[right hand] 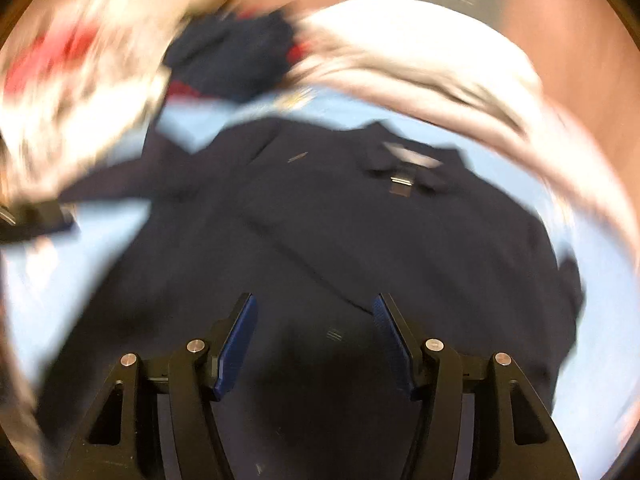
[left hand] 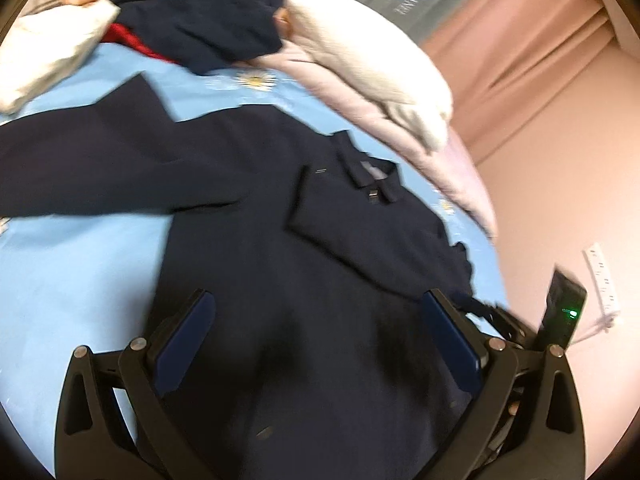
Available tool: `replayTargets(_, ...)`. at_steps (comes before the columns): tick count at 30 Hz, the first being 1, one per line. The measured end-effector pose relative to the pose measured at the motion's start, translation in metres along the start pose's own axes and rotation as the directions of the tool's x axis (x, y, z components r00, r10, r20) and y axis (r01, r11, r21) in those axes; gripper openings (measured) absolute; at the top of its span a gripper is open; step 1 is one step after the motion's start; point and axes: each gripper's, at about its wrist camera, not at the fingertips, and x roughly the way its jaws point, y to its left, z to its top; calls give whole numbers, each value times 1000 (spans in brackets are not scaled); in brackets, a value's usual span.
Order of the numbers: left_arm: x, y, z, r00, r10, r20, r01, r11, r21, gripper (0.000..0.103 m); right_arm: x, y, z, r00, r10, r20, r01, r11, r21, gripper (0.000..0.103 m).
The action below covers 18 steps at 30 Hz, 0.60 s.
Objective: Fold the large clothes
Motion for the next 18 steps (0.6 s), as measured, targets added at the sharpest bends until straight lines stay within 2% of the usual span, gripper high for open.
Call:
replayTargets(1,9,-5,6,1000,-26,-11,26,1000,-3,103,-13,-38,-6,999,3,36,-6,994,109,65)
replayTargets(2,21,-9,13,998,-49,-27,49,999,-15,103,-23,-59,-13,998,-17,54,7,984,176,66)
replayTargets(4,45,-20,23,993,-108,-57,106,994,-27,102,-38,-116,-33,993,-111,39,93,943,320,67)
replayTargets(5,58,-26,28,989,-129,-71,128,991,-27,102,-42,-133,-43,993,-117,30,99,933,347,67)
replayTargets(6,73,-34,32,985,-148,-89,146,989,-24,101,-46,-141,-51,995,-94,33,75,926,371,67)
replayTargets(8,103,-49,41,976,-179,-124,178,984,-14,100,-48,-156,-68,997,30,70,-59,885,462,67)
replayTargets(9,118,-56,45,972,-195,-133,195,981,-9,98,-47,-167,-74,984,126,126,-173,839,516,67)
replayTargets(10,132,-61,48,968,-210,-139,211,977,-12,98,-44,-175,-79,962,199,188,-271,786,556,67)
replayTargets(11,144,-63,52,967,-215,-140,215,977,-18,98,-39,-179,-81,943,240,231,-332,740,585,67)
replayTargets(12,155,-63,55,974,-189,-123,187,982,-27,97,-34,-180,-82,927,269,262,-375,697,612,67)
replayTargets(14,171,-54,59,984,-152,-91,146,987,-73,96,-15,-173,-77,898,336,283,-439,643,628,67)
replayTargets(16,181,-41,62,991,-114,-64,105,986,-128,96,5,-168,-70,906,346,245,-418,627,658,68)
replayTargets(17,184,-35,62,994,-96,-59,86,986,-143,96,24,-165,-67,900,366,236,-422,597,683,68)
replayTargets(18,188,-28,61,996,-61,-60,51,986,-157,96,37,-166,-67,906,359,222,-402,575,712,68)
